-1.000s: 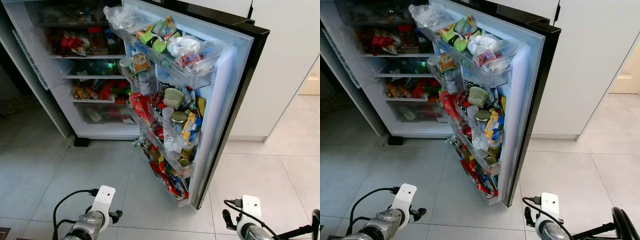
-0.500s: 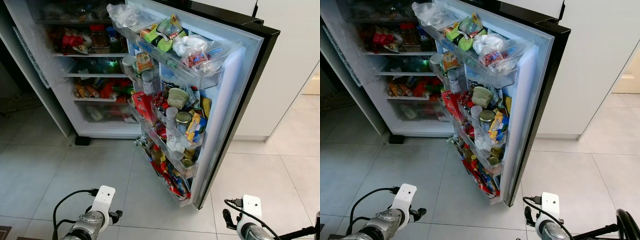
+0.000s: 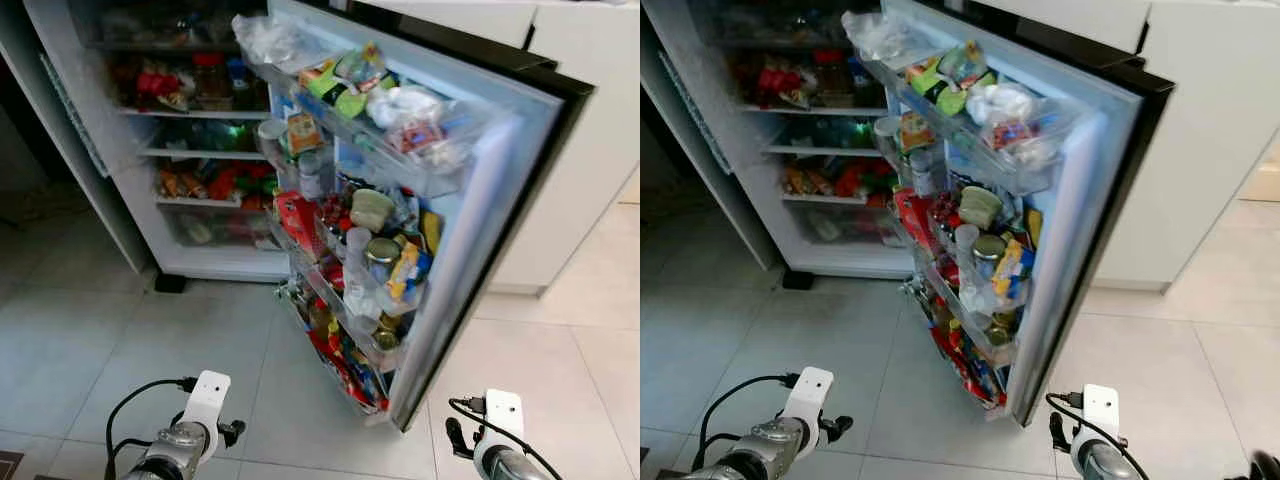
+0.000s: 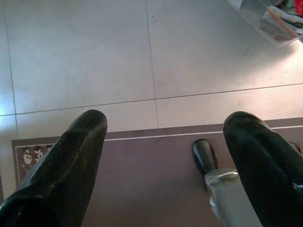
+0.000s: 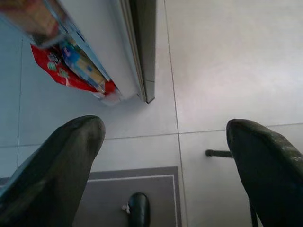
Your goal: Restocking fridge
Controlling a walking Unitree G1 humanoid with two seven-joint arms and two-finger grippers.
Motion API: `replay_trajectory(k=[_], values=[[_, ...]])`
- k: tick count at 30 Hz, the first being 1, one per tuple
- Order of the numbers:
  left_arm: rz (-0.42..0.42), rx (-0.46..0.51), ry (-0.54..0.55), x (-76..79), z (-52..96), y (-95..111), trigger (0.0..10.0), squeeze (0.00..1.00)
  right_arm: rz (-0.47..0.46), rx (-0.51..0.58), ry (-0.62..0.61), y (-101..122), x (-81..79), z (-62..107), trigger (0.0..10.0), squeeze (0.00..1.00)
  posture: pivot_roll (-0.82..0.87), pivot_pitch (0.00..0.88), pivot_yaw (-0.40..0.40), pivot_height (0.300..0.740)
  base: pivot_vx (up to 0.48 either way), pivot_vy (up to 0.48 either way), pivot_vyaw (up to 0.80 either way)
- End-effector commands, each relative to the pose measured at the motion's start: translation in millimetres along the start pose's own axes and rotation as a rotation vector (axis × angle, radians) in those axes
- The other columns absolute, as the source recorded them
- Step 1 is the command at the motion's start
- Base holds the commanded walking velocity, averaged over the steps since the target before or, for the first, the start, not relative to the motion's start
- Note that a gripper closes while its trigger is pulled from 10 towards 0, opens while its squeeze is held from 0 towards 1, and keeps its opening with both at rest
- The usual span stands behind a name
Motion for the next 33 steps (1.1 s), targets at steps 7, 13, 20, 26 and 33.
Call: replay_trajectory(k=[7, 13, 20, 26, 33], values=[[-0.017, -0.009, 0.001, -1.4, 0.1, -0.5, 10.0, 0.0, -0.003, 0.006, -0.007, 0.9, 1.6, 0.0, 10.0, 0.0, -0.08, 0.0, 0.012, 0.74, 0.315, 0.0, 0.0], [-0.011, -0.008, 0.008, -2.0, 0.2, -0.4, 10.0, 0.0, 0.01, 0.0, -0.015, 0.9, 2.3, 0.0, 10.0, 0.0, -0.07, 0.0, 0.009, 0.74, 0.157, 0.0, 0.0], [-0.014, -0.012, 0.008, -2.0, 0.1, -0.2, 10.0, 0.0, 0.057, -0.031, -0.109, -1.0, 9.8, 0.4, 10.0, 0.0, -0.07, 0.0, 0.006, 0.74, 0.0, 0.0, 0.0], [-0.017, -0.022, -0.009, -0.8, 0.1, -0.8, 10.0, 0.0, 0.053, -0.026, -0.203, -0.4, 15.9, 1.7, 10.0, 0.0, -0.06, 0.0, 0.005, 0.74, 0.0, 0.0, 0.0], [-0.038, -0.075, -0.055, 1.8, 0.3, -4.6, 10.0, 0.0, -0.064, 0.048, -0.29, 3.7, 18.8, 4.2, 10.0, 0.0, -0.06, 0.0, 0.008, 0.74, 0.0, 0.0, 0.0]])
Point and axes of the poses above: a point about 5 cm out from each wrist's last joint towards the gripper, its own z axis pointing back from the gripper into the wrist, its own y axis along the axis of the wrist's last joint, x = y × z, the point moved 2 cm from there along -z, pointing out of the wrist towards the gripper, and after that the axes turned 14 degrees about z, right-handed, at the moved point
